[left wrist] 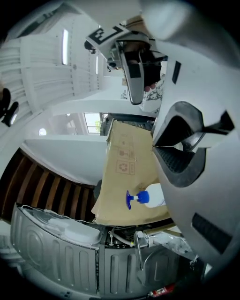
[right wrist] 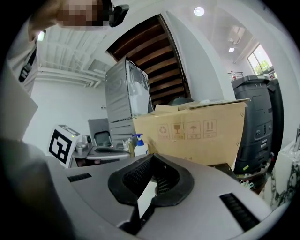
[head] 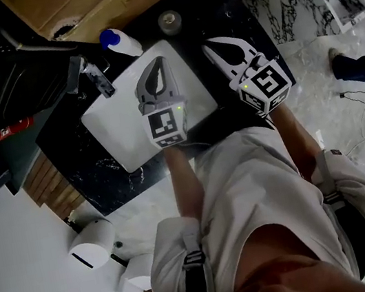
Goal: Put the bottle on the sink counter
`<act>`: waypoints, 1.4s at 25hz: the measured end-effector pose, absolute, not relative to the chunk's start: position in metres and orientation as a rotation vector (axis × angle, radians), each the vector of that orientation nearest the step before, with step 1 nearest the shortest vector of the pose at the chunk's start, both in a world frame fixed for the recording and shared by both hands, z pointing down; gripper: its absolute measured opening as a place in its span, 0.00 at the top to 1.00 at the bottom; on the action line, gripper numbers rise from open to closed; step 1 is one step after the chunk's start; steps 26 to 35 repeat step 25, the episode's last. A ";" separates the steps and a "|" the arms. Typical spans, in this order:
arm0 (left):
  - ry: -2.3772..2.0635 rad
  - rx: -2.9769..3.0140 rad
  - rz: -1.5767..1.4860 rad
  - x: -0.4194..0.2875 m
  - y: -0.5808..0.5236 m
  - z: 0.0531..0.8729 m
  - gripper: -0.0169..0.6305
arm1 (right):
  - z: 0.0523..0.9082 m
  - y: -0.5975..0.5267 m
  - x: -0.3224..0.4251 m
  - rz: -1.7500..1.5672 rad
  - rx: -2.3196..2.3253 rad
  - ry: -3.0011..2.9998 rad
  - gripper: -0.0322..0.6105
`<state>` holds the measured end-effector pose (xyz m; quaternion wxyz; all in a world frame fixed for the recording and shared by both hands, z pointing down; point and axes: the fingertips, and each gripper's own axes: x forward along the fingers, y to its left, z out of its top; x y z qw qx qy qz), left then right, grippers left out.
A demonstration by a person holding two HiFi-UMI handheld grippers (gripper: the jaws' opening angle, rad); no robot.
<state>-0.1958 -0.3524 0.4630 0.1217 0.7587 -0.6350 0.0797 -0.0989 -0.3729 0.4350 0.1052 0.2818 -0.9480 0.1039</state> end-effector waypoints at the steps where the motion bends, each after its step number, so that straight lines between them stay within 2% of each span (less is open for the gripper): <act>1: -1.847 2.211 0.229 -0.195 -0.348 0.463 0.97 | 0.437 -0.370 -0.098 0.286 0.826 -2.781 0.95; 35: -1.835 2.205 0.247 -0.185 -0.331 0.466 0.97 | 0.447 -0.347 -0.099 0.210 0.794 -2.727 0.96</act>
